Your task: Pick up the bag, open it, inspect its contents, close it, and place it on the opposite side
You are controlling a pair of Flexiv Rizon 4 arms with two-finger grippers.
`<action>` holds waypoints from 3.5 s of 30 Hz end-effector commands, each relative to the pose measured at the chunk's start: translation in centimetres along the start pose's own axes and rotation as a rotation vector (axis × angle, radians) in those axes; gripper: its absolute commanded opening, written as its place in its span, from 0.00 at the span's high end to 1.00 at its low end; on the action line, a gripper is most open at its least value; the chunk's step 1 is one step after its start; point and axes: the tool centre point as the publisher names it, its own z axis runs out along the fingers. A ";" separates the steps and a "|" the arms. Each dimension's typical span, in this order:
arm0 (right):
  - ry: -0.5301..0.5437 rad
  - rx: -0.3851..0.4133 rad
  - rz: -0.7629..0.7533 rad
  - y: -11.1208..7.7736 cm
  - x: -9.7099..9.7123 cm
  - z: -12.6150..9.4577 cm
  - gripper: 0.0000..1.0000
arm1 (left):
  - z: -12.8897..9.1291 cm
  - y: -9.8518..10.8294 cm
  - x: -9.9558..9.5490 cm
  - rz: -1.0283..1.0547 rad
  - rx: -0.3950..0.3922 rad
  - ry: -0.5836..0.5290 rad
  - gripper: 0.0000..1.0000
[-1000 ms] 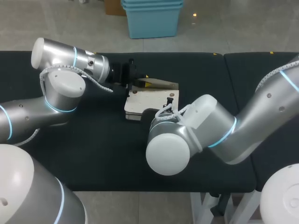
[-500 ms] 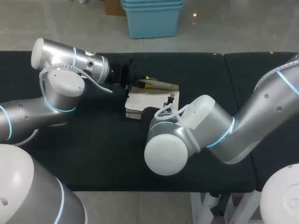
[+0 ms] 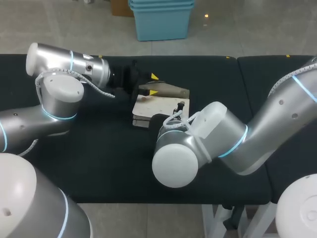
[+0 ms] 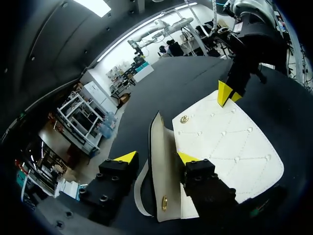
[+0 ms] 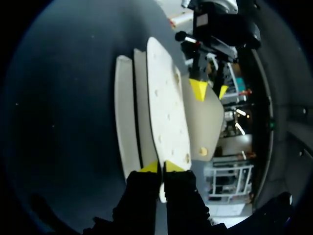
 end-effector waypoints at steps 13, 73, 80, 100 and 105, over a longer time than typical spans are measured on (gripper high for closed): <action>-0.012 -0.014 0.001 -0.3 0.4 0.2 1.00 | -0.7 -0.6 -0.4 -0.019 -0.082 0.035 0.51; -0.012 -0.014 0.001 -0.3 0.4 0.2 1.00 | -0.9 0.3 7.3 0.138 -0.043 0.226 1.00; -0.012 -0.014 0.001 -0.3 0.4 0.2 1.00 | -0.4 0.7 7.4 0.131 -0.055 0.230 1.00; -0.012 -0.014 0.001 -0.3 0.4 0.2 1.00 | -0.5 0.8 7.2 0.174 -0.027 0.173 1.00; -0.012 -0.014 0.001 -0.3 0.4 0.2 1.00 | -0.8 0.8 7.2 0.163 -0.029 0.162 1.00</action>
